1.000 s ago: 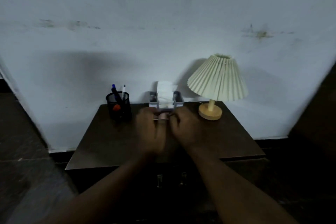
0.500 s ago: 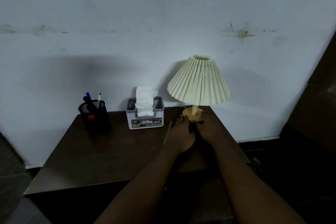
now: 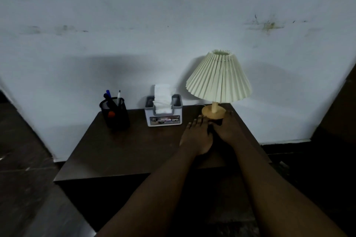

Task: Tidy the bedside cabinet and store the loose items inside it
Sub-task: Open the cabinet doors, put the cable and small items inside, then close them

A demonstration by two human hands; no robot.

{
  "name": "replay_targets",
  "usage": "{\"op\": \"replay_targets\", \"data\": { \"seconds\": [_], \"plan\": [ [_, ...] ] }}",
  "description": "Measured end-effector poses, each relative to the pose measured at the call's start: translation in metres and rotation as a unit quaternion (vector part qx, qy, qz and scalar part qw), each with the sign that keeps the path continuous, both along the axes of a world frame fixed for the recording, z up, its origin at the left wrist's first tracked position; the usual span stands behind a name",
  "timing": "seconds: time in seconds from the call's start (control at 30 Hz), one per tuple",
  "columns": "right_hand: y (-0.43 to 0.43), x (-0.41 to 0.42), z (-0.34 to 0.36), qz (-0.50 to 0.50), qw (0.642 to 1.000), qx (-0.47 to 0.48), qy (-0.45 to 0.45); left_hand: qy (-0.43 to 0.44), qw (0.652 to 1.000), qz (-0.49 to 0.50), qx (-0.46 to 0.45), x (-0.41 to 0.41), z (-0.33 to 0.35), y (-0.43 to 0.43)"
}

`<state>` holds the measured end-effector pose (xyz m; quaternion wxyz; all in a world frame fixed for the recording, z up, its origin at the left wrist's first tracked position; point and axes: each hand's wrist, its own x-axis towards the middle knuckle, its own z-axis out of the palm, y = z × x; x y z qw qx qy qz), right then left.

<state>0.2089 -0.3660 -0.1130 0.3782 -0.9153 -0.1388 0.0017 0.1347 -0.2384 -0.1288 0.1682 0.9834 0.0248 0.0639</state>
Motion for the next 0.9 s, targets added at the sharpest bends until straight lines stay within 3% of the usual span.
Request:
{"op": "replay_targets", "data": {
  "seconds": [0.23, 0.37, 0.43, 0.53, 0.63, 0.73, 0.8, 0.83, 0.9],
  "plan": [
    [0.017, -0.065, -0.009, 0.044, 0.984, -0.173, 0.022, 0.035, 0.993, -0.049, 0.101, -0.097, -0.001, 0.037],
    [0.047, -0.121, -0.006, 0.122, 0.961, -0.244, 0.047, 0.019, 0.990, 0.016, 0.137, -0.148, -0.004, 0.074],
    [0.065, -0.142, 0.005, 0.180, 0.954, -0.231, 0.064, 0.039, 0.992, 0.049, 0.112, -0.167, -0.004, 0.091],
    [0.075, -0.146, 0.017, 0.217, 0.966, -0.097, 0.098, 0.055, 0.994, 0.085, 0.027, -0.179, 0.002, 0.105],
    [0.077, -0.133, 0.016, 0.162, 0.977, 0.078, 0.117, 0.001, 0.981, 0.128, -0.149, -0.172, 0.021, 0.111],
    [0.088, -0.109, 0.001, 0.116, 0.968, 0.181, 0.128, -0.040, 0.922, 0.160, -0.350, -0.156, 0.034, 0.109],
    [0.095, -0.103, -0.002, 0.091, 0.963, 0.211, 0.143, -0.082, 0.854, 0.177, -0.483, -0.146, 0.034, 0.109],
    [0.100, -0.097, -0.004, 0.085, 0.961, 0.220, 0.142, -0.088, 0.823, 0.179, -0.532, -0.141, 0.035, 0.110],
    [0.110, -0.092, 0.003, 0.074, 0.960, 0.231, 0.139, -0.085, 0.794, 0.186, -0.572, -0.105, 0.019, 0.129]
  ]
}}
